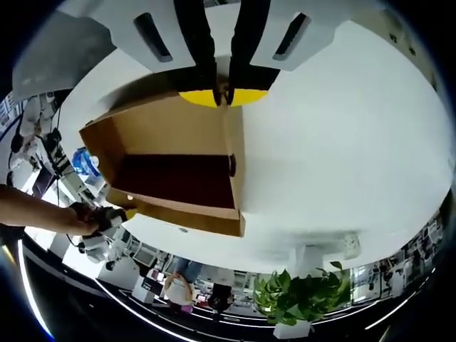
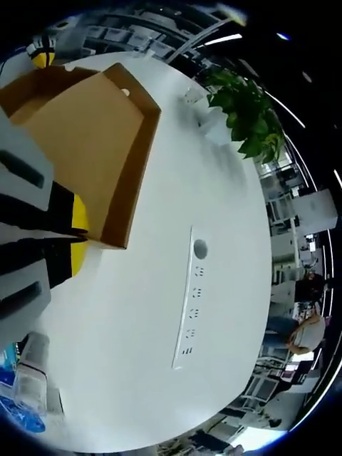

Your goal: Operate the shoe box by opening the lid, removing the specified soft item, and placing it in the target area until the item is outside and the box remains undamaged.

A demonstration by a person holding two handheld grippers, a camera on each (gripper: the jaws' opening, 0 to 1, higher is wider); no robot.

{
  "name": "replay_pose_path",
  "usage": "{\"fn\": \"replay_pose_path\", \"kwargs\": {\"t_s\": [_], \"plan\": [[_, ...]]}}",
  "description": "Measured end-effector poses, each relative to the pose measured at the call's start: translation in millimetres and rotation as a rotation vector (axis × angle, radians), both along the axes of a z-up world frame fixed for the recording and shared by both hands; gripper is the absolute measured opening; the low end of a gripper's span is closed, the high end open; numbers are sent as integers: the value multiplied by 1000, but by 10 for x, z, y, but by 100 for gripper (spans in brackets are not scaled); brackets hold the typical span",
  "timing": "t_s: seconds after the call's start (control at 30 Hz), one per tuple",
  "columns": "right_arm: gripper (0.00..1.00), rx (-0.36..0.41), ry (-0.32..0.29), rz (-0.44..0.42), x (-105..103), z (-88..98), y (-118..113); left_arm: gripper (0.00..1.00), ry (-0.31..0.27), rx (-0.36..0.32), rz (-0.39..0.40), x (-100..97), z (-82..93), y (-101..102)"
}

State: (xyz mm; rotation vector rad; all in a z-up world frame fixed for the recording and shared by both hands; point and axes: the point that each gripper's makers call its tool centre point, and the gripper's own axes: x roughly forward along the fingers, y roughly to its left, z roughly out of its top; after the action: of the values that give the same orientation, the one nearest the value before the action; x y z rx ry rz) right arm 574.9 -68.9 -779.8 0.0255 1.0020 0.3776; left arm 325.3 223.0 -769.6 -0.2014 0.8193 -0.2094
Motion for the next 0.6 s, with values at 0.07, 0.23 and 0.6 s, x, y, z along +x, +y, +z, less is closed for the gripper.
{"fn": "replay_pose_path", "kwargs": {"t_s": [0.07,0.23,0.6], "plan": [[0,2,-9,5,-1,29,4,3,0,-3,2,-2,0,-1],[0,29,-52,2,27,179,45,3,3,-9,5,-17,8,-20],[0,19,-115,31,13,362,61,2,5,-4,3,-27,29,-46]]}}
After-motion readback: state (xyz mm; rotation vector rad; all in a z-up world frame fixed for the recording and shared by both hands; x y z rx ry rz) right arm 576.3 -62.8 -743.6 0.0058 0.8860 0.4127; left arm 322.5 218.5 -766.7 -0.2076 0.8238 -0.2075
